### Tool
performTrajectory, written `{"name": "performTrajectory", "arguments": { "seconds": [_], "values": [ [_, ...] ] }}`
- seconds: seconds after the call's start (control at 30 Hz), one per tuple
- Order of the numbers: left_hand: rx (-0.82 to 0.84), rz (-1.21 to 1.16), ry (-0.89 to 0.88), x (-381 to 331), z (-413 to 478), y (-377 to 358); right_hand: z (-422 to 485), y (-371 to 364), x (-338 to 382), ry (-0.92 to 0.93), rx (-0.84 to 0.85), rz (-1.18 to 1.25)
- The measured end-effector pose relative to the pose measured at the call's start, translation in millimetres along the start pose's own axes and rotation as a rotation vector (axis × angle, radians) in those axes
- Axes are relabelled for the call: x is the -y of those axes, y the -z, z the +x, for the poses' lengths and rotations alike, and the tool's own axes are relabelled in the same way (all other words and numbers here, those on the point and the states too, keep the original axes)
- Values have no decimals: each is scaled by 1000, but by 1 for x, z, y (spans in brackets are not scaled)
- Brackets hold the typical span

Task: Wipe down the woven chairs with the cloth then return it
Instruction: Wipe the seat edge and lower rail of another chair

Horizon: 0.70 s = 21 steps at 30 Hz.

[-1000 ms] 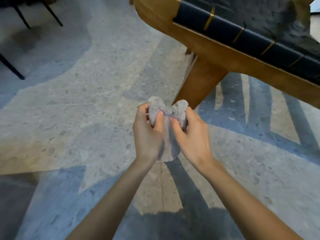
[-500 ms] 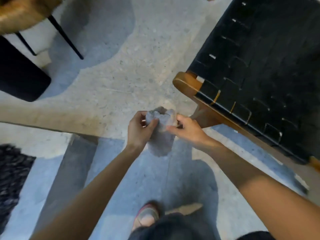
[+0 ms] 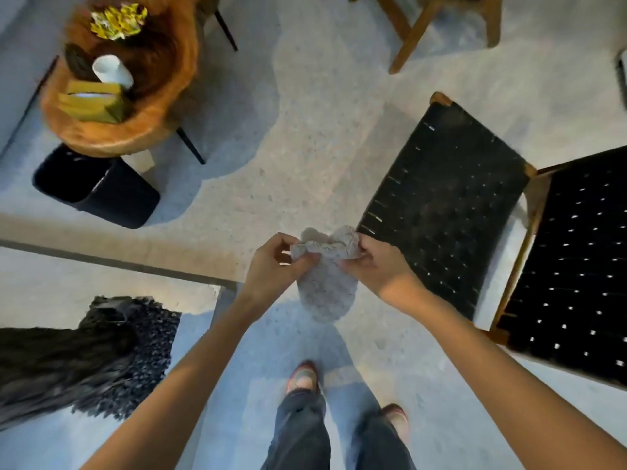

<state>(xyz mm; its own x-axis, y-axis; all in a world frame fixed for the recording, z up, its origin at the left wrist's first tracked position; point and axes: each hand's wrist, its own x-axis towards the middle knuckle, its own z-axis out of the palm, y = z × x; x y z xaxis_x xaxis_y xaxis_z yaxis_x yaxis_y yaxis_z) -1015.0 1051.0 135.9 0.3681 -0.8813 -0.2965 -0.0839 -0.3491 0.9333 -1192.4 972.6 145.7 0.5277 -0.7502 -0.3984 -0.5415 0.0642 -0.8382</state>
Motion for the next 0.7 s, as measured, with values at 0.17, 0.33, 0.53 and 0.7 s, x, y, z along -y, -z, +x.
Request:
{"name": "performTrajectory", "arguments": {
  "seconds": [0.17, 0.33, 0.53, 0.7],
  "values": [
    [47, 47, -47, -67, 4, 34, -3, 21, 72, 7, -14, -9],
    [163, 136, -134, -103, 36, 55, 16, 39, 110, 77, -55, -96],
    [239, 334, -274, -129, 122, 65, 83, 64, 126, 101, -86, -61],
    [268, 500, -250, -153, 228, 74, 174, 94, 133, 53, -190, -111]
  ]
}}
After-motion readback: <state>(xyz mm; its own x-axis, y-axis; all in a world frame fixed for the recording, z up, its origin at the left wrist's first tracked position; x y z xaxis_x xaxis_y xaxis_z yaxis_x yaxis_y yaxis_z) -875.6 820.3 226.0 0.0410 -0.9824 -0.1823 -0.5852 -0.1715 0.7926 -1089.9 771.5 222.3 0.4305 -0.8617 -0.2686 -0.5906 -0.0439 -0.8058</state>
